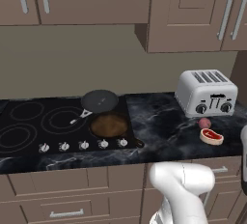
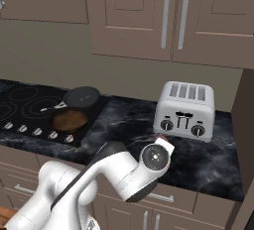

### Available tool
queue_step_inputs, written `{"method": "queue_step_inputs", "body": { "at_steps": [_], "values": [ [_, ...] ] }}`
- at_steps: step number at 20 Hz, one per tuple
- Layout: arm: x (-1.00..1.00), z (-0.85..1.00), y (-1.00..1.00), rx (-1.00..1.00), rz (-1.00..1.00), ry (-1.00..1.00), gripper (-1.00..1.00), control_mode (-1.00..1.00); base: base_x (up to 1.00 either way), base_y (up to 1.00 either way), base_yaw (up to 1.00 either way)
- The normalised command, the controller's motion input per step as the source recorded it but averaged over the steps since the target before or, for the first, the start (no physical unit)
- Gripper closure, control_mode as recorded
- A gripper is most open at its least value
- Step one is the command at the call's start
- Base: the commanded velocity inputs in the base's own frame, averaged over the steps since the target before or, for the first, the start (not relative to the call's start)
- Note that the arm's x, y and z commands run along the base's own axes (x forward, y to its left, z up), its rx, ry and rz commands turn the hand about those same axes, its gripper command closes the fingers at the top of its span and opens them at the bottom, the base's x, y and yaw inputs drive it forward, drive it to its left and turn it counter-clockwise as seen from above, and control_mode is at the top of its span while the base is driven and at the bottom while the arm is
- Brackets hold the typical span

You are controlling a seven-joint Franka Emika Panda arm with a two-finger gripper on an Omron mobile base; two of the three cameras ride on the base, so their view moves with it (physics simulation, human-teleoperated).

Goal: Place both pans onto different burners. Then place the onion and the steak on different pans.

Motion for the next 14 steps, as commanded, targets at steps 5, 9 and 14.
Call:
{"method": "queue_step_inputs", "body": {
  "at_steps": [5,9,14],
  "values": [
    [0.04,0.00,-0.21,0.00,0.12,-0.01,-1.00,-1.00,0.00,0.00,0.00],
    [0.16,0.00,-0.02,0.00,0.09,0.00,-1.00,-1.00,0.00,0.00,0.00],
    [0.10,0.00,0.01,0.00,0.01,0.01,-1.00,-1.00,0.00,0.00,0.00]
  ]
}}
